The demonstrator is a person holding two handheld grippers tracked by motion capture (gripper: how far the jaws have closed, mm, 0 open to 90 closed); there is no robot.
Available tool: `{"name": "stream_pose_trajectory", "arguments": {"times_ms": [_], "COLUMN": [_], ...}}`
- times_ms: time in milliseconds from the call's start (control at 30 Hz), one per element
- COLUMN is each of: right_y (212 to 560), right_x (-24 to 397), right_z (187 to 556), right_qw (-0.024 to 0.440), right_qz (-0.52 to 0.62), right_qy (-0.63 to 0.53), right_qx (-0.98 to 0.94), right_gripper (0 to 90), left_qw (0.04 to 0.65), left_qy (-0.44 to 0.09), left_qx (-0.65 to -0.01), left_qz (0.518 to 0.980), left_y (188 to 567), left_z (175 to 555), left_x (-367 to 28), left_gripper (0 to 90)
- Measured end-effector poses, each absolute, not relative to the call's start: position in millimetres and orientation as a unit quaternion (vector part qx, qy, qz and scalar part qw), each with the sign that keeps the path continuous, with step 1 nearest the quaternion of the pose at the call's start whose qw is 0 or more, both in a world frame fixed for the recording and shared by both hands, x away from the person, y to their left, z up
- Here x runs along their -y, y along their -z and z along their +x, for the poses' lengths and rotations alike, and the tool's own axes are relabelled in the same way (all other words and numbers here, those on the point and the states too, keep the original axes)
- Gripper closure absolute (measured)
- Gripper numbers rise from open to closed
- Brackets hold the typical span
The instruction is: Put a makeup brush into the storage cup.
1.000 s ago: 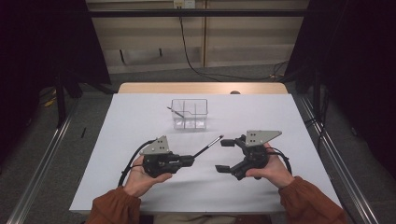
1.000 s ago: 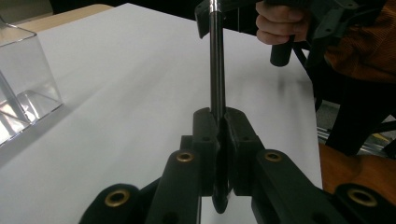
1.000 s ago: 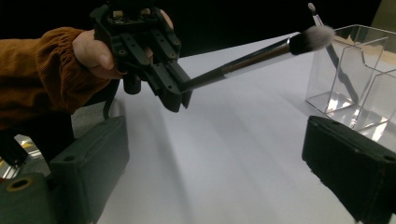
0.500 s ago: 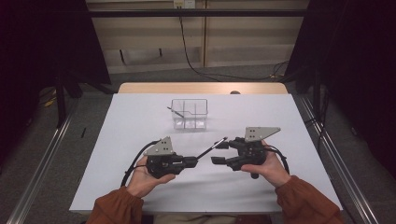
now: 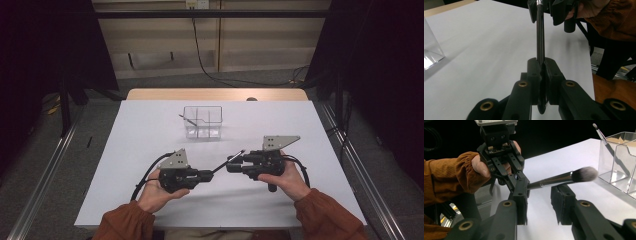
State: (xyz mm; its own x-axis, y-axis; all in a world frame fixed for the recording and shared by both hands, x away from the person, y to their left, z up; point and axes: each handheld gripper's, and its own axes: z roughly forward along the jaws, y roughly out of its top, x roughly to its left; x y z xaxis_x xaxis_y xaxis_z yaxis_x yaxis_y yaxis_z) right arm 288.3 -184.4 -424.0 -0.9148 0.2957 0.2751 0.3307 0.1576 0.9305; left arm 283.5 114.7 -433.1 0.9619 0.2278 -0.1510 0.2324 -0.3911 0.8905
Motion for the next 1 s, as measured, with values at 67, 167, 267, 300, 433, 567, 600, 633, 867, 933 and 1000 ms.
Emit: {"name": "stream_pose_trajectory", "arguments": {"times_ms": [67,167,267,300,433,567,600,633,867,933,1000], "right_y": [424.1,424.0,424.1,424.2,425.2,424.9,424.9,424.9,424.3,423.7,422.9], "right_x": [184.5,185.3,186.4,186.9,187.4,187.6,187.8,187.8,186.7,186.2,186.7], "right_z": [288.3,288.8,289.4,289.6,290.4,291.2,291.1,291.0,290.3,290.2,290.4], "right_qw": [0.017,0.023,0.030,0.035,0.045,0.050,0.053,0.056,0.071,0.072,0.071], "right_qz": [-0.206,-0.207,-0.207,-0.210,-0.216,-0.218,-0.218,-0.217,-0.211,-0.202,-0.204], "right_qy": [0.617,0.621,0.624,0.625,0.626,0.628,0.628,0.629,0.632,0.629,0.629], "right_qx": [0.759,0.756,0.753,0.751,0.748,0.745,0.745,0.744,0.742,0.747,0.747], "right_gripper": [69.8,73.6,79.2,79.5,79.0,79.8,80.4,80.9,83.4,84.0,84.1], "left_qw": [0.533,0.529,0.526,0.523,0.521,0.515,0.512,0.513,0.510,0.508,0.514], "left_qy": [0.006,0.008,0.011,0.009,0.008,0.007,0.006,0.008,0.005,0.002,-0.001], "left_qx": [-0.136,-0.134,-0.133,-0.131,-0.130,-0.124,-0.123,-0.122,-0.124,-0.129,-0.132], "left_qz": [0.835,0.838,0.840,0.842,0.844,0.848,0.850,0.849,0.851,0.852,0.847], "left_y": [434.3,436.8,438.4,438.7,439.5,440.3,440.3,440.8,442.3,441.9,441.2], "left_z": [283.0,282.2,281.1,281.3,281.8,281.4,281.1,280.8,281.1,282.3,283.7], "left_x": [-114.1,-112.6,-110.3,-110.0,-110.0,-109.1,-108.7,-108.1,-106.9,-108.0,-109.5], "left_gripper": [84.1,84.1,84.0,84.0,84.1,84.1,84.1,84.1,82.9,81.6,80.7]}}
